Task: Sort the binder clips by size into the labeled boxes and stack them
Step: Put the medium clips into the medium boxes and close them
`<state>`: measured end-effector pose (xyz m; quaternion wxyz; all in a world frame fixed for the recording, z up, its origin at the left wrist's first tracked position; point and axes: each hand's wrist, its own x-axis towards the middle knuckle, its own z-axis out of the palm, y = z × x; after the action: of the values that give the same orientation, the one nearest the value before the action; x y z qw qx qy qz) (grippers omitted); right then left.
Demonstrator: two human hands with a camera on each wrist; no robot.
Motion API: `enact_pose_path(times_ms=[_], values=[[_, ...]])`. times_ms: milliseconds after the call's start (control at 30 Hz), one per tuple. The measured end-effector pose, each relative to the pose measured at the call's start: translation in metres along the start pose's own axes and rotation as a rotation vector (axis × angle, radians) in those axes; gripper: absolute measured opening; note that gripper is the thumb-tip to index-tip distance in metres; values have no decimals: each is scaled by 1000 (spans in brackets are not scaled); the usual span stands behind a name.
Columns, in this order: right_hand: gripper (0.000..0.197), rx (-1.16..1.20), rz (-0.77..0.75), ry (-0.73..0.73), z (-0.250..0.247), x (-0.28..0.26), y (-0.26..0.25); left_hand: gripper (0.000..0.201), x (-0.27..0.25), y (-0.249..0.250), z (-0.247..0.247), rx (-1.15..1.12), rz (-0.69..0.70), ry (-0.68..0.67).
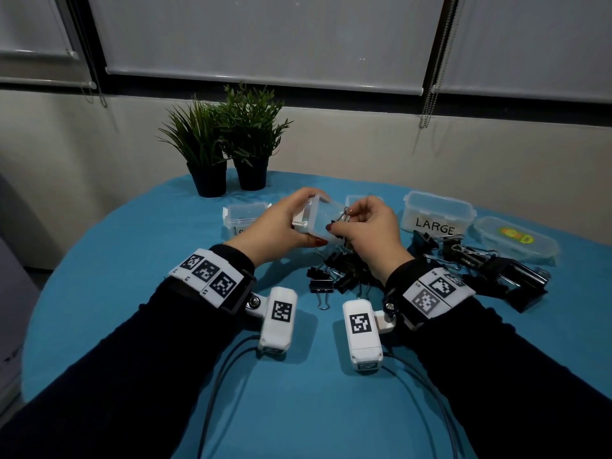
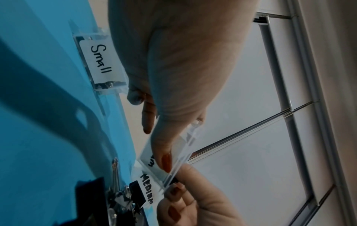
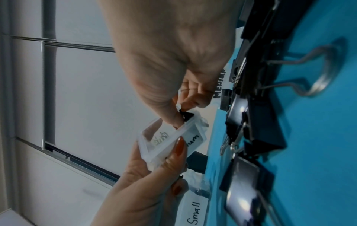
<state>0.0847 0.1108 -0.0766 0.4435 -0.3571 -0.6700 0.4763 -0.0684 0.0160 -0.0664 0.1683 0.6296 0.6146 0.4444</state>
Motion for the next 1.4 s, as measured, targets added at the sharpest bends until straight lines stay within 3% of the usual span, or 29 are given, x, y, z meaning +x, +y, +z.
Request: enact_pose_path(times_ms=[267,400,500,700,867,967,1033,1100,1267,1400], values=[[72,16,116,-84,-5,-3,-5,66,-2,3,-2,-21,-13,-65],[33,144,180,-113,-7,-3,-8,80,-1,3,-3,-22,-34,-25],[19,208,209,-125,-6,-3,-8,92,0,1,-2,-152,-124,0],[17,278,251,-44,-4,0,-6,51,2,7,7,-468,-280,-23],[34,255,201,-135,-7,0,-8,42,3,8,10,-616,-348,35],[31,101,157,-201,-10,2,-7,33,5,3,11,-656,-406,82],[15,-190,63,-184,-13,6,-2,18,6,1,10,-684,-455,133],[16,-406,23,-204,-14,7,1,10,7,0,10,-702,-489,185],[31,-639,33,-399,-9,0,1,18,7,-1,10,-700,-518,182],[21,-663,21,-400,-6,-1,-2,12,6,-1,10,-727,-538,179]])
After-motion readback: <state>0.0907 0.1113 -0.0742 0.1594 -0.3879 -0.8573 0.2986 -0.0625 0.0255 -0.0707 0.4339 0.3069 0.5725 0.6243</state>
